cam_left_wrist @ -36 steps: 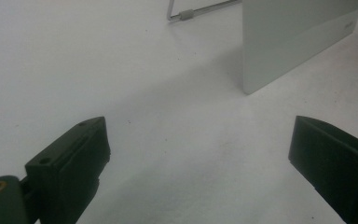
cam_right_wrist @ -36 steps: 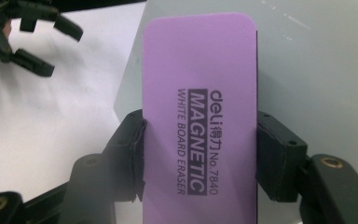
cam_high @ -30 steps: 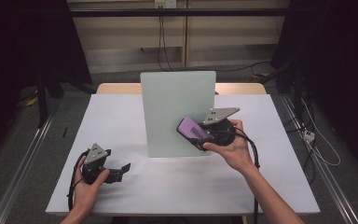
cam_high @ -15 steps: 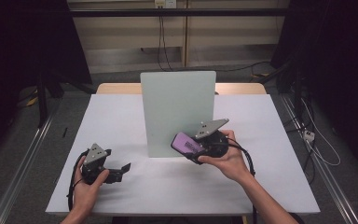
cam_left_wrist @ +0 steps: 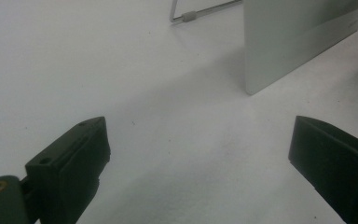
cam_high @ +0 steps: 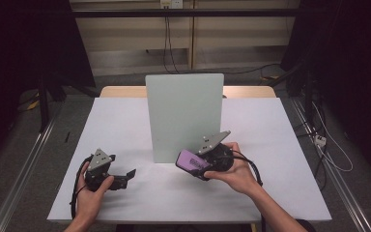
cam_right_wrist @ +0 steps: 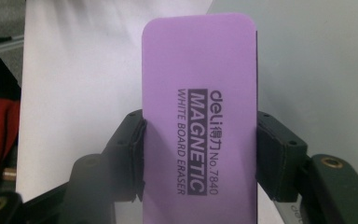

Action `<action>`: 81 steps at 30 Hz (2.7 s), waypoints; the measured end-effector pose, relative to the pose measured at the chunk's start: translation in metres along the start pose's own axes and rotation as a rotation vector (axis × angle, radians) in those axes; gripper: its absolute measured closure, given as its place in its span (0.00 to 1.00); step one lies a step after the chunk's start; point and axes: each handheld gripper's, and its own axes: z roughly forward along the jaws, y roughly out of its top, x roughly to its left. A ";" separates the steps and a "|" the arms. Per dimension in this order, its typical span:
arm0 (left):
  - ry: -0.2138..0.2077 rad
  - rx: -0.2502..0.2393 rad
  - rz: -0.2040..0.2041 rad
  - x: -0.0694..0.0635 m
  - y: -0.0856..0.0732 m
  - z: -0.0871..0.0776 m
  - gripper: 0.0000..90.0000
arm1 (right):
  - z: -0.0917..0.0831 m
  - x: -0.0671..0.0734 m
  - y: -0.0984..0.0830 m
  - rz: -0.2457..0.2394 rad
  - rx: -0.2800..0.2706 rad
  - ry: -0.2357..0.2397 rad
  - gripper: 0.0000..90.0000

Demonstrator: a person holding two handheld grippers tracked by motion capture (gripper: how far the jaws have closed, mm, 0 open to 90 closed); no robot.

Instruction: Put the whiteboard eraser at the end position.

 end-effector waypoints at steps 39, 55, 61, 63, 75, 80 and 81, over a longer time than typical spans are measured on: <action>0.001 -0.004 -0.006 0.002 -0.003 -0.004 0.06 | 0.044 0.026 -0.011 -0.026 0.201 0.133 0.46; 0.001 -0.001 -0.003 0.002 -0.003 -0.004 0.06 | 0.045 0.022 -0.018 0.023 0.139 0.131 0.40; 0.001 -0.004 -0.003 0.002 -0.003 -0.004 0.06 | 0.043 0.021 -0.017 0.046 0.117 0.118 0.29; 0.002 -0.007 -0.002 0.002 -0.003 -0.004 0.06 | 0.042 0.020 -0.017 0.054 0.109 0.100 0.20; 0.004 -0.008 -0.004 0.002 -0.002 -0.005 0.06 | 0.028 0.011 -0.019 0.139 0.024 0.030 0.09; 0.006 -0.008 -0.004 0.002 -0.002 -0.006 0.06 | 0.024 0.007 -0.021 0.164 0.011 -0.011 0.10; 0.008 -0.008 -0.005 0.002 -0.002 -0.006 0.05 | 0.024 0.007 -0.022 0.170 0.005 -0.017 0.10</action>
